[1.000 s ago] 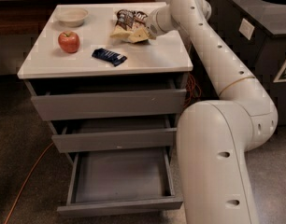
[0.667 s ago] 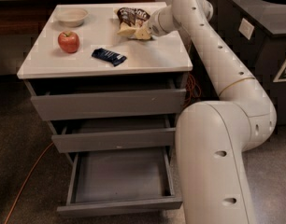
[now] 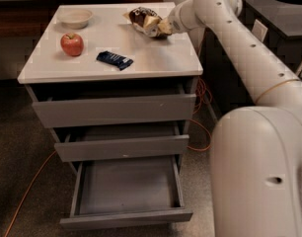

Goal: Place brown chip bag into bottom drawer

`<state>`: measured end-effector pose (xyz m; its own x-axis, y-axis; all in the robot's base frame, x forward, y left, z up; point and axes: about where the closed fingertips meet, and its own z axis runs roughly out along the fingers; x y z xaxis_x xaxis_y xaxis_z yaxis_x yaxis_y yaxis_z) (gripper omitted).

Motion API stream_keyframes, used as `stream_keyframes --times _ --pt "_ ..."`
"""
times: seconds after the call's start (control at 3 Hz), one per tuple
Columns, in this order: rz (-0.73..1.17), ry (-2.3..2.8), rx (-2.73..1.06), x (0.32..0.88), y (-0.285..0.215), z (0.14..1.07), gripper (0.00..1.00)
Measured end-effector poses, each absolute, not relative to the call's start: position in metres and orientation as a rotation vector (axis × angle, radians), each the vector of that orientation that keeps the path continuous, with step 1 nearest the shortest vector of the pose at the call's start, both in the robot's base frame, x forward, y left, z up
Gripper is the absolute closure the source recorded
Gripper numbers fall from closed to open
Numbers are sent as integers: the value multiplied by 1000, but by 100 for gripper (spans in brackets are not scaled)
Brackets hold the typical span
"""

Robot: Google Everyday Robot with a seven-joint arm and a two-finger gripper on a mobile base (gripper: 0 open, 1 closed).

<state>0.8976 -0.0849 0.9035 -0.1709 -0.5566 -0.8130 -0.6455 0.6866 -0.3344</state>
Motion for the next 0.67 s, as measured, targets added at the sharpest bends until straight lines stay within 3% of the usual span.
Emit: stream_keyframes --times 0.33,0.67 --pt "-11 1709 -848 850 -120 988 100" --pt "5 1669 -886 795 -101 979 100"
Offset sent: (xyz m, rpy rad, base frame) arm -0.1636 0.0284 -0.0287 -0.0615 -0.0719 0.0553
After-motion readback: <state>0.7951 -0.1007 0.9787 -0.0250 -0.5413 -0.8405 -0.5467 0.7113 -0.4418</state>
